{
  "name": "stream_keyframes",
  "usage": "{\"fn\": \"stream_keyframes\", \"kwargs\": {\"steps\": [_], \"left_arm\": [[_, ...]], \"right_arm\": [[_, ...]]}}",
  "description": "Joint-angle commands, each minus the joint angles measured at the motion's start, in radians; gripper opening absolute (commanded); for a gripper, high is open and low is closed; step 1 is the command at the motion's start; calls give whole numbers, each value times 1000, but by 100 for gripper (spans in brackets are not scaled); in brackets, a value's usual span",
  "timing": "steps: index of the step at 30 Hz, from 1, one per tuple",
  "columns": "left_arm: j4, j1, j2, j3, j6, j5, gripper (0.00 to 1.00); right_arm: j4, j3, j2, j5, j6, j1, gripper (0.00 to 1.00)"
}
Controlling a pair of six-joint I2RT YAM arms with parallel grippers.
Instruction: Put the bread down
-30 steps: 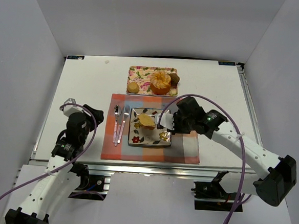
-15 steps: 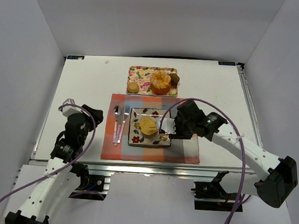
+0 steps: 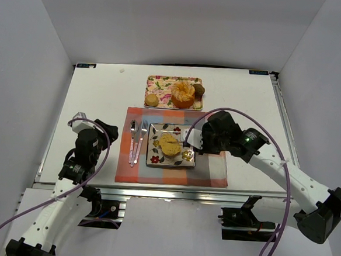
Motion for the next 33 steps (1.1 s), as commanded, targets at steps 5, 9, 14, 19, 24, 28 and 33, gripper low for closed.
{"fn": "stream_keyframes", "kwargs": {"steps": [5,9,14,19,24,28,33], "left_arm": [[28,3,18,30,15,22,70],[33,5,35,38,25,28,70],[51,5,54,39,25,37,70],[45,5,64,54,28,36,70],[31,5,81,71,36,34,70],[21,5,91,84,35,27,70],[22,5,94,82,21,21,70]], "right_arm": [[229,157,-7,-4,328,-188,13],[329,154,23,-32,474,-446,0],[476,41,74,85,654,-696,0],[549,-82,172,97,763,-874,0],[608,-120,310,60,830,-937,0],[671,-162,367,34,817,-948,0],[679,-208,442,-24,803,-951,28]]}}
